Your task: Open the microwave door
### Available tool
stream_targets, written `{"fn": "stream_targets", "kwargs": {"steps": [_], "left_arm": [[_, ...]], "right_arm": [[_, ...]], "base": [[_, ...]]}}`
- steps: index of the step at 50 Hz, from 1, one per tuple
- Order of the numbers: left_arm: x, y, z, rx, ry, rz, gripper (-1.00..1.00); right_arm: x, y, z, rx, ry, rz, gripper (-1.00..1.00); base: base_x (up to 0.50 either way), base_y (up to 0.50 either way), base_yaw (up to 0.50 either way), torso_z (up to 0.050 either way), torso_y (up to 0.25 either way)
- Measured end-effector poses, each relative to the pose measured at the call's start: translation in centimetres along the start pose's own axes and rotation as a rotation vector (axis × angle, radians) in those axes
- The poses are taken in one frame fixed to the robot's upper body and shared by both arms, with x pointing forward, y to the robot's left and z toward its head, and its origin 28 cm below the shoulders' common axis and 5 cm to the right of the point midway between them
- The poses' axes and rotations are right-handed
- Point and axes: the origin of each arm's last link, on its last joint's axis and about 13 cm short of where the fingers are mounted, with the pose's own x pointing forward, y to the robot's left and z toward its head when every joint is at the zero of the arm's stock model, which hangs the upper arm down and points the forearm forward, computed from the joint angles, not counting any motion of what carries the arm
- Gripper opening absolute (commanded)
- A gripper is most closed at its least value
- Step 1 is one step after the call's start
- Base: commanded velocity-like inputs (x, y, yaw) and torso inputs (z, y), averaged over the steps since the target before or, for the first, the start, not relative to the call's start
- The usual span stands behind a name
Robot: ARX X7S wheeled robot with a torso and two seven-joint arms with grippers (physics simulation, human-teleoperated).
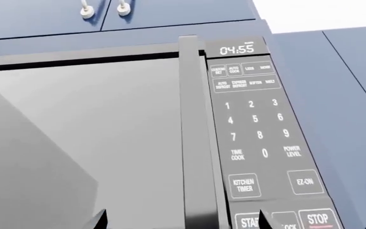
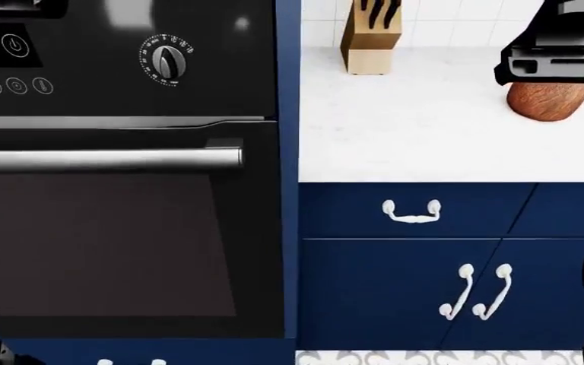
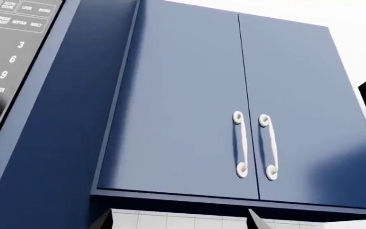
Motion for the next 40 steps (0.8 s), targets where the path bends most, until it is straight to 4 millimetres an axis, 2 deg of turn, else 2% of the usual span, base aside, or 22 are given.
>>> {"fn": "stream_targets", "kwargs": {"steps": [9,29,40], "left_arm": [[2.1,0.4,1.1,0.023,0.039,-0.013,1.00],[10.5,0.6,4.8,0.074,0.161,-0.072,1.00],[14.5,0.7,5.8,0.082,0.225,-0.080,1.00]], "right_arm": [[-0.2,0.1,0.0,0.007,-0.002,0.003,1.00],[-0.5,0.1,0.4,0.025,-0.010,0.000,1.00],[-0.5,0.2,0.4,0.028,-0.010,0.006,1.00]], "base": [[0.00,0.00,0.00,0.000,0.000],[0.00,0.00,0.00,0.000,0.000],[0.00,0.00,0.00,0.000,0.000]]}}
